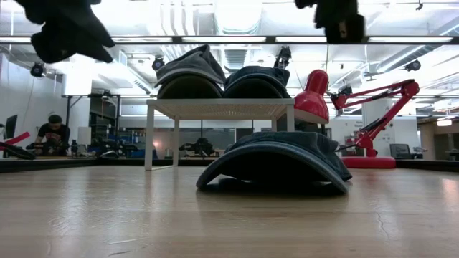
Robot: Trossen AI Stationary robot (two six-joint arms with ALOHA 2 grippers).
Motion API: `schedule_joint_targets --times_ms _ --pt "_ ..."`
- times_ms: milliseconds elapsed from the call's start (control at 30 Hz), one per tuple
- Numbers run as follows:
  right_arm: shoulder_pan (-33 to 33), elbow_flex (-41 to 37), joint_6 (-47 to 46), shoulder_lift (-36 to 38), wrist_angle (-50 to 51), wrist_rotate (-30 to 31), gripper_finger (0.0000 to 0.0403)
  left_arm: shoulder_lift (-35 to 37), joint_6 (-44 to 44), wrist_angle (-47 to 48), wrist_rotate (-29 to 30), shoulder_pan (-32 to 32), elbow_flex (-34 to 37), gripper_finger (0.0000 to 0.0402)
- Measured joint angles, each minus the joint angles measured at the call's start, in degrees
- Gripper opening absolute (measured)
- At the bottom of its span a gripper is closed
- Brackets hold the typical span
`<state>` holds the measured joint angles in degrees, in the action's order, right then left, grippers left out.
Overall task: Pick & Place hat
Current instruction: Stack the blue cap on the blue cap on the shelf
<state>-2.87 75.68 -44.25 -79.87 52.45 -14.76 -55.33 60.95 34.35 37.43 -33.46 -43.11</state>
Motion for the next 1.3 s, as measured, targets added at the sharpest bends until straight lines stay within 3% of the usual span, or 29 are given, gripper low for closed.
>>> schedule_joint_targets --times_ms 467,900,1133,1300 --pt "-0.30 13.74 -1.27 -14.36 13.93 -0.54 0.0022 14.95 -8.93 -3.95 -0.37 -1.26 11.13 0.0138" --pt "2.16 15.89 0.08 -21.65 11.25 3.97 0.0022 23.10 -16.48 -3.78 2.39 -1.26 13.60 0.0138" --pt "3.80 17.49 -1.37 -22.64 6.76 4.46 0.0022 27.46 -19.47 -3.35 2.43 -1.26 15.33 0.0137" --pt "4.22 20.45 -3.00 -22.74 8.86 4.46 0.0022 31.40 -25.02 -3.37 2.05 -1.26 15.39 0.0137"
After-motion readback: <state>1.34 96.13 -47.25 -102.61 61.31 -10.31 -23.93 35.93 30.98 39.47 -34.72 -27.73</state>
